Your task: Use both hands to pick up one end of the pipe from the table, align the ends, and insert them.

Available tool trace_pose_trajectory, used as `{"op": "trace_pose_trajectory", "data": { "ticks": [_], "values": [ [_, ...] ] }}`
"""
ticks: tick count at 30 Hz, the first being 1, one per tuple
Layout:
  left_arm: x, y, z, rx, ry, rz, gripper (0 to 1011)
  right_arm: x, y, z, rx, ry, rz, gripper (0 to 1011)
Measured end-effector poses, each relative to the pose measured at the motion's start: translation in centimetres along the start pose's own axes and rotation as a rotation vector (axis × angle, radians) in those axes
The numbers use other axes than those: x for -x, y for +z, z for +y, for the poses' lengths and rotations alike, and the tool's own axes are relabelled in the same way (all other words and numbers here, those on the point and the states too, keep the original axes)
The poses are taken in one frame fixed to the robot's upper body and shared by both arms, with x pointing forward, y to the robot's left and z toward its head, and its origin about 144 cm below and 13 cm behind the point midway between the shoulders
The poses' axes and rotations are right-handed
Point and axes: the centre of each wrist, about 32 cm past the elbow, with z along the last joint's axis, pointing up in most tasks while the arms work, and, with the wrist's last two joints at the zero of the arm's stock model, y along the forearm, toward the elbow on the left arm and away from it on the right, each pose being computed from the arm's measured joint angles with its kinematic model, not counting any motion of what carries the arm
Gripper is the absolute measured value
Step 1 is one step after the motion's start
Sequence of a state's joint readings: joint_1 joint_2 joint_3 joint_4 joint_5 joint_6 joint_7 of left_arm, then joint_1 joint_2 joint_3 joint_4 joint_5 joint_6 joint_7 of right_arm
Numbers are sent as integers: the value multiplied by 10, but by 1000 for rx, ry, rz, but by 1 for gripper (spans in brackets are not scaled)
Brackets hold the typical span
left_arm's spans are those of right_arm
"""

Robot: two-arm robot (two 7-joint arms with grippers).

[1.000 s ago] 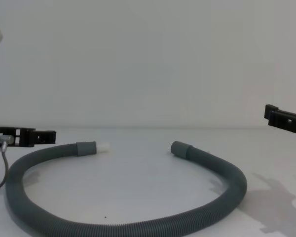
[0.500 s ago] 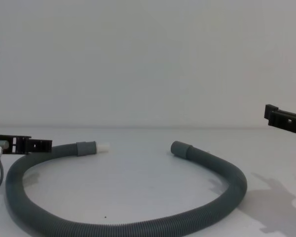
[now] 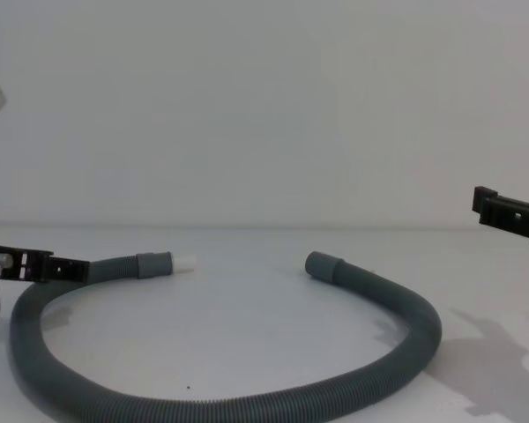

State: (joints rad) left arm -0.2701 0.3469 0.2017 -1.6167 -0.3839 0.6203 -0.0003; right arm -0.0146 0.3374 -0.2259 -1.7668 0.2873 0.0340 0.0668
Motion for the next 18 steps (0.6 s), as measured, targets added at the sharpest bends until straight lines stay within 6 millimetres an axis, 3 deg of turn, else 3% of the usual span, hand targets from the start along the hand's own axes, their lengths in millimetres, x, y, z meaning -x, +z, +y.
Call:
{"op": "trace_pose_trajectory", "data": {
  "ticks": [18],
  "values": [
    [-13, 24, -21, -28, -70, -120, 1001, 0, 0, 0, 0, 0, 0, 1002]
  ]
}}
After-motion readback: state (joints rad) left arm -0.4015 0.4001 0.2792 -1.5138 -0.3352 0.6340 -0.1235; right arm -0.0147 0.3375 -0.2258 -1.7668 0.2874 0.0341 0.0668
